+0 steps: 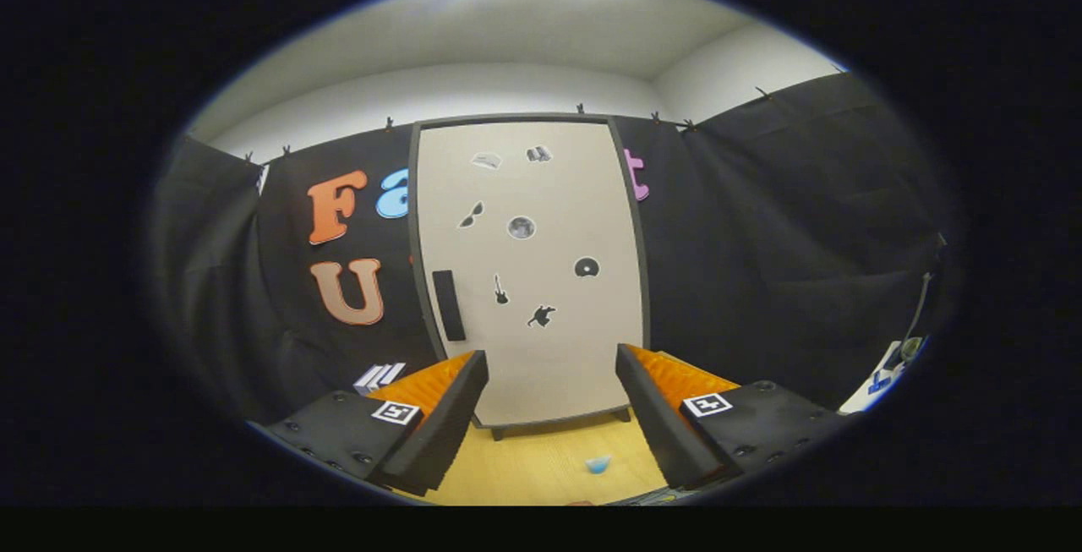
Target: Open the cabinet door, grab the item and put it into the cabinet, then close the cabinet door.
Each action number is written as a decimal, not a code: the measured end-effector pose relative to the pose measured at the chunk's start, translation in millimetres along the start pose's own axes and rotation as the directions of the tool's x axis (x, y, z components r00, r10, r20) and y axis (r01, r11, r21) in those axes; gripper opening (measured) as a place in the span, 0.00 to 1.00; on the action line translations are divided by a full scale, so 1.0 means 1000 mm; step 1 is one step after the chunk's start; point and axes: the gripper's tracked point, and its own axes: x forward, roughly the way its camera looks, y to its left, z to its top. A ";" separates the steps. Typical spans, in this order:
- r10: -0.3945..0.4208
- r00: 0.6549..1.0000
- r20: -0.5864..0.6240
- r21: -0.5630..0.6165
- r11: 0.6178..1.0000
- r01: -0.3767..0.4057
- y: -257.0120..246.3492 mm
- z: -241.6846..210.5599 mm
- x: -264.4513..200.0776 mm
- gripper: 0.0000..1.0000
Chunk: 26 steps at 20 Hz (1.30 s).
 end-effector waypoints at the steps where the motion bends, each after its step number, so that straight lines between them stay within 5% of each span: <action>1: -0.001 1.000 0.001 -0.006 1.000 0.001 0.001 0.001 0.002 0.98; 8: 0.070 0.997 0.019 -0.025 0.997 -0.069 0.053 0.012 0.044 0.98; 19: 0.133 0.988 -0.078 -0.055 0.989 -0.137 0.138 -0.017 0.195 0.98; 22: 0.126 0.987 -0.095 -0.075 0.988 -0.134 0.146 -0.023 0.222 0.93; 26: 0.098 0.986 -0.136 -0.102 0.988 -0.113 0.145 -0.034 0.246 0.71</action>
